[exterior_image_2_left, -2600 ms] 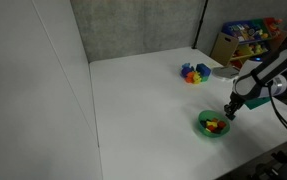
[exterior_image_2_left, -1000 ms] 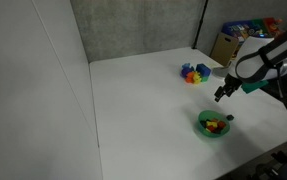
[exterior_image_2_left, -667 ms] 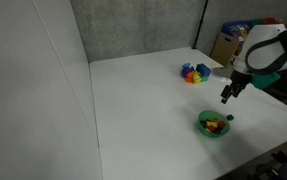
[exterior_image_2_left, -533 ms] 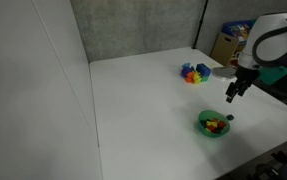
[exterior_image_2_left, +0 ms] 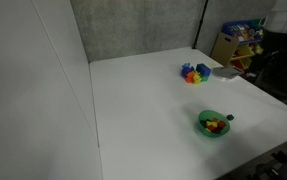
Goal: Remove a green block from the green bowl and put it on the table
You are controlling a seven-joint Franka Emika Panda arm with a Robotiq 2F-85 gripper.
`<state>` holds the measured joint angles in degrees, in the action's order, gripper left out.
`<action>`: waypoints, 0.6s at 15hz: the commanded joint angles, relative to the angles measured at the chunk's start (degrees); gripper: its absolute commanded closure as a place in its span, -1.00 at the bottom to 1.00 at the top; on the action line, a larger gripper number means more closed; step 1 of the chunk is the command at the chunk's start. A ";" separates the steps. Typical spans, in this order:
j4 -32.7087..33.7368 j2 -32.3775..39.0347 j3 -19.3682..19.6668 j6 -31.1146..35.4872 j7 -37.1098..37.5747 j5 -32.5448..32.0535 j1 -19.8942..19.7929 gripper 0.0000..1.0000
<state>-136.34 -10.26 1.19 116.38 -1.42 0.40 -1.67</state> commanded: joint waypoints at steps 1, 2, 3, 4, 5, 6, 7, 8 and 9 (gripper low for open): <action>2.35 -5.76 -0.47 -6.12 2.51 -0.76 0.09 -1.00; 2.93 -6.84 -0.50 -7.04 2.67 -0.80 0.01 -1.00; 3.28 -7.61 -0.49 -7.55 2.64 -0.81 -0.03 -1.00; 3.69 -8.22 -0.49 -8.05 2.64 -0.75 -0.03 -1.00; 4.00 -8.62 -0.51 -8.33 2.72 -0.77 -0.06 -1.00; 4.12 -8.87 -0.58 -8.47 2.87 -0.90 -0.08 -1.00; 4.00 -9.06 -0.46 -8.70 2.35 -0.64 0.01 -1.00; 3.13 -8.58 -0.11 -6.87 1.23 -0.05 0.15 -1.00; 3.13 -8.71 -0.11 -7.01 1.23 -0.05 0.15 -1.00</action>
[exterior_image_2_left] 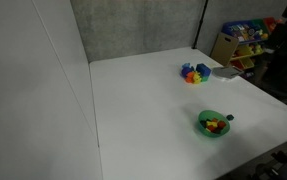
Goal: Remove a green block from the green bowl and put it on the table
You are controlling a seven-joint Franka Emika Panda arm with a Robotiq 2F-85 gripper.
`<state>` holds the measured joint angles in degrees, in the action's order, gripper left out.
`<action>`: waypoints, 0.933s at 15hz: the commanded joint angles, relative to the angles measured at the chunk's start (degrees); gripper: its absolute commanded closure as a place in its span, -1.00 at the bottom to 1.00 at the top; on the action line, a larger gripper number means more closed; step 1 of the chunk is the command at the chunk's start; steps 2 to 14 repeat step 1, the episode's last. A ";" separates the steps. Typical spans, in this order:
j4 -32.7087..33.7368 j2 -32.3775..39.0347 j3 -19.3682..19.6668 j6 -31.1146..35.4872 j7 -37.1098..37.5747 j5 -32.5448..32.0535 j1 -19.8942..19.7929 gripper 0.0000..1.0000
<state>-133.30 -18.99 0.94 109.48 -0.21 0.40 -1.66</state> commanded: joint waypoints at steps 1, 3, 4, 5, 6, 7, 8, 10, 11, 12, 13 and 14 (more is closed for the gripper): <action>0.09 0.00 0.15 -0.16 0.02 -0.04 0.15 -1.00; 0.09 0.00 0.15 -0.16 0.02 -0.04 0.15 -1.00; 0.09 0.00 0.15 -0.16 0.02 -0.04 0.15 -1.00; 0.09 0.00 0.15 -0.16 0.02 -0.04 0.15 -1.00; 0.09 0.00 0.15 -0.16 0.02 -0.04 0.15 -1.00; 0.09 0.00 0.15 -0.16 0.02 -0.04 0.15 -1.00; 0.09 0.00 0.15 -0.16 0.02 -0.04 0.15 -1.00; 0.09 0.00 0.15 -0.16 0.02 -0.04 0.15 -1.00; 0.09 0.00 0.15 -0.16 0.02 -0.04 0.15 -1.00; 0.09 0.00 0.15 -0.16 0.02 -0.04 0.15 -1.00; 0.09 0.00 0.15 -0.16 0.02 -0.04 0.15 -1.00; 0.09 0.00 0.15 -0.16 0.02 -0.04 0.15 -1.00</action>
